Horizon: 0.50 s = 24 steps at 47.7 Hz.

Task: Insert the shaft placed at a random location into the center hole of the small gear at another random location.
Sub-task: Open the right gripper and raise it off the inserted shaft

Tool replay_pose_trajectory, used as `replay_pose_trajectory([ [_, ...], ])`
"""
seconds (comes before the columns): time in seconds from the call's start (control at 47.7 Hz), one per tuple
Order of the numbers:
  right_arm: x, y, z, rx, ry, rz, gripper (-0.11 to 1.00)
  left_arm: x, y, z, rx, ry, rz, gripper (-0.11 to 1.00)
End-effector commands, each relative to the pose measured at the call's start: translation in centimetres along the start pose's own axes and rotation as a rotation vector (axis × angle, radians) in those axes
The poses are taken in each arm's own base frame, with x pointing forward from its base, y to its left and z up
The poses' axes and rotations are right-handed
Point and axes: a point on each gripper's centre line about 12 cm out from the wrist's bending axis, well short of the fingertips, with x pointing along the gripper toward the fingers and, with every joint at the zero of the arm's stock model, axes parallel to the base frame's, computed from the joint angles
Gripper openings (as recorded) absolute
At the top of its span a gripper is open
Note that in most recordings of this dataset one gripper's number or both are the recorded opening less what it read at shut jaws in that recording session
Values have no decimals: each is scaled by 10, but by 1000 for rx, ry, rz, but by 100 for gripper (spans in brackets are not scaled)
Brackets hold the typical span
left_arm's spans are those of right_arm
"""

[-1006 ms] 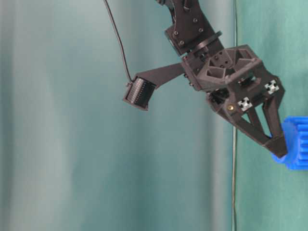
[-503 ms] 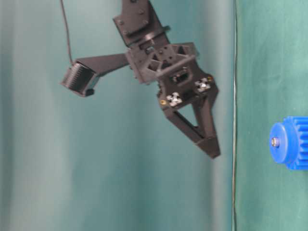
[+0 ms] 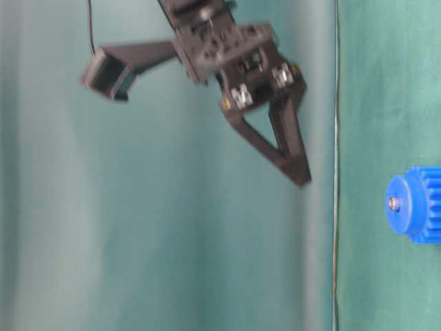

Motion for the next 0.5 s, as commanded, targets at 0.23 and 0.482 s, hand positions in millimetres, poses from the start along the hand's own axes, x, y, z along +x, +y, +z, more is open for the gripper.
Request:
replay_pose_trajectory([
  [0.23, -57, 0, -3, -4, -64, 5, 79, 2, -1, 4, 1, -6, -4, 0],
  [0.482, -88, -1, -11, -2, -92, 6, 79, 2, -1, 4, 1, -5, -4, 0],
])
